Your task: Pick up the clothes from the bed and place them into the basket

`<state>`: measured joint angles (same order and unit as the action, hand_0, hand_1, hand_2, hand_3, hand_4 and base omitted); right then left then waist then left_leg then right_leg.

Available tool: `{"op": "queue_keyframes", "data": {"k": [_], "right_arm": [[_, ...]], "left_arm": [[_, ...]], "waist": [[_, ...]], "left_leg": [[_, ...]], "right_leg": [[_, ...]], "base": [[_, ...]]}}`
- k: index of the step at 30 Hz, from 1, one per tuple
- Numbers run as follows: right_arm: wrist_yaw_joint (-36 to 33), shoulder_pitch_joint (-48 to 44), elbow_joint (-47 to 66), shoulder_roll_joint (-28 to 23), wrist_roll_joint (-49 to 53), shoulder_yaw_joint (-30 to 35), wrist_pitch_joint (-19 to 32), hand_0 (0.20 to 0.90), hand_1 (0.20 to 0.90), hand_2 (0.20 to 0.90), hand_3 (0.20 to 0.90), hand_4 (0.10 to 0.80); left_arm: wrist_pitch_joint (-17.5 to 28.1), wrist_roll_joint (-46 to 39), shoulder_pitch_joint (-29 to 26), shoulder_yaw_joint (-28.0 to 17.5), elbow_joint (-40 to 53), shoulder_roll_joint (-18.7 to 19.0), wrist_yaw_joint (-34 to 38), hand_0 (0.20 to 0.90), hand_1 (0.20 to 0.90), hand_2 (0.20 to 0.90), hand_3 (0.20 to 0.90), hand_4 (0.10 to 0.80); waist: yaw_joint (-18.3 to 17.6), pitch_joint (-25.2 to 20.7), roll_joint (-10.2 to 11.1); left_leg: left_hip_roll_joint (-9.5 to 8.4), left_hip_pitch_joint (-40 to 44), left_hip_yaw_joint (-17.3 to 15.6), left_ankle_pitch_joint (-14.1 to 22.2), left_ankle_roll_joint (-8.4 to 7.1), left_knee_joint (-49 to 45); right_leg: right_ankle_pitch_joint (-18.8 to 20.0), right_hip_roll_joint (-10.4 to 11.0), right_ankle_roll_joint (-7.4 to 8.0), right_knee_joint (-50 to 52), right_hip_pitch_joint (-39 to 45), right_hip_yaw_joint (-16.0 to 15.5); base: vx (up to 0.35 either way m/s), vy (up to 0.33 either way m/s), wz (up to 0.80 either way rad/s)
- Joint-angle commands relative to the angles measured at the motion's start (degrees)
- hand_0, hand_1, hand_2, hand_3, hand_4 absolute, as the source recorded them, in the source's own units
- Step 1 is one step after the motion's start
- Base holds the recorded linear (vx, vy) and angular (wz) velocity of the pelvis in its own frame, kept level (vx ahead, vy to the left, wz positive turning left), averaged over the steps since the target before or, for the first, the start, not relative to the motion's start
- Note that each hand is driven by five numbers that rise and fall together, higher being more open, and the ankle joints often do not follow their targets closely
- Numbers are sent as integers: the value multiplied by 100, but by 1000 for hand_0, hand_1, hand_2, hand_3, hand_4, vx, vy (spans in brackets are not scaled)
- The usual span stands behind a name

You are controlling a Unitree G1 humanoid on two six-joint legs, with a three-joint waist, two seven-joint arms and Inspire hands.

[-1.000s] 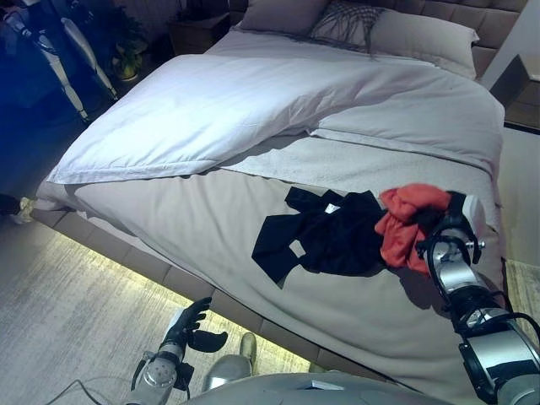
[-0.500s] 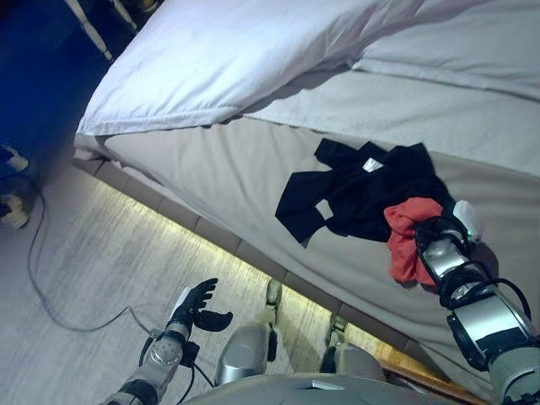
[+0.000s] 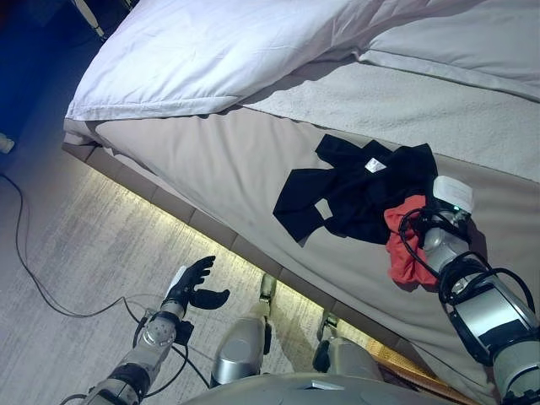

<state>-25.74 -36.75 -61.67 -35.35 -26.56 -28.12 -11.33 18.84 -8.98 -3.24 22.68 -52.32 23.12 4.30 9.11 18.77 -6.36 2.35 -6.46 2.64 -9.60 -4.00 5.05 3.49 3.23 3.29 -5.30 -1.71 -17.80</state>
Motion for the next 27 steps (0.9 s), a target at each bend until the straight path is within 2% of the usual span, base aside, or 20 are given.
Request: {"op": "queue_keyframes", "data": {"k": [1, 9, 10, 11, 17, 22, 27], "right_arm": [[-176, -365, 358, -418, -310, -461, -86, 900, 900, 900, 900, 800], [-292, -213, 96, -178, -32, -424, -82, 900, 900, 900, 900, 800], [-364, -181, 110, -172, 45, -390, -65, 587, 587, 587, 535, 435], [-504, -138, 149, -165, 136, -345, -10, 300, 300, 300, 200, 100], [-1201, 205, 811, -261, 768, 72, 97, 300, 300, 300, 200, 100], [-1801, 667, 1760, -423, 1324, 786, 179, 300, 300, 300, 200, 100], [-2160, 1215, 2775, -519, 1338, 1622, 466, 300, 300, 300, 200, 100]], "left_arm": [[196, -64, 50, 19, 4, 283, 35, 900, 900, 900, 900, 800], [196, -33, -67, -2, -48, 288, 21, 900, 900, 900, 900, 800], [182, -28, -63, -8, -25, 294, 30, 900, 900, 900, 900, 800], [167, 0, -40, -29, 6, 299, 32, 900, 900, 900, 900, 800], [101, 64, 108, -148, 77, 283, 61, 900, 900, 900, 900, 800], [63, 148, 334, -322, 145, 186, 98, 900, 900, 900, 900, 800], [84, 286, 607, -475, 187, 44, 87, 900, 900, 900, 900, 800]], "waist": [[92, -249, 270], [104, -193, 265], [102, -190, 268], [97, -195, 275], [-28, -325, 342], [-207, -497, 411], [-350, -693, 450]], "left_leg": [[-15, 172, -187, 527, 49, -22], [-4, 123, -167, 522, 63, -12], [-4, 126, -163, 520, 64, -9], [-2, 140, -161, 521, 63, -5], [9, 278, -223, 555, 59, -5], [33, 465, -305, 618, 49, -5], [68, 648, -382, 690, 43, -5]], "right_leg": [[-184, 194, 54, 405, -4, 191], [-149, 170, 57, 352, -27, 215], [-141, 169, 59, 345, -23, 217], [-136, 166, 61, 341, -12, 217], [-121, 145, 72, 298, 115, 291], [-113, 108, 73, 228, 287, 408], [-132, 74, 70, 186, 431, 510]], "base": [[-5, -4, -4], [-23, -9, 0], [-31, -15, 0], [0, 0, 0], [25, 6, -1], [58, 20, -10], [65, 20, -9]]}}
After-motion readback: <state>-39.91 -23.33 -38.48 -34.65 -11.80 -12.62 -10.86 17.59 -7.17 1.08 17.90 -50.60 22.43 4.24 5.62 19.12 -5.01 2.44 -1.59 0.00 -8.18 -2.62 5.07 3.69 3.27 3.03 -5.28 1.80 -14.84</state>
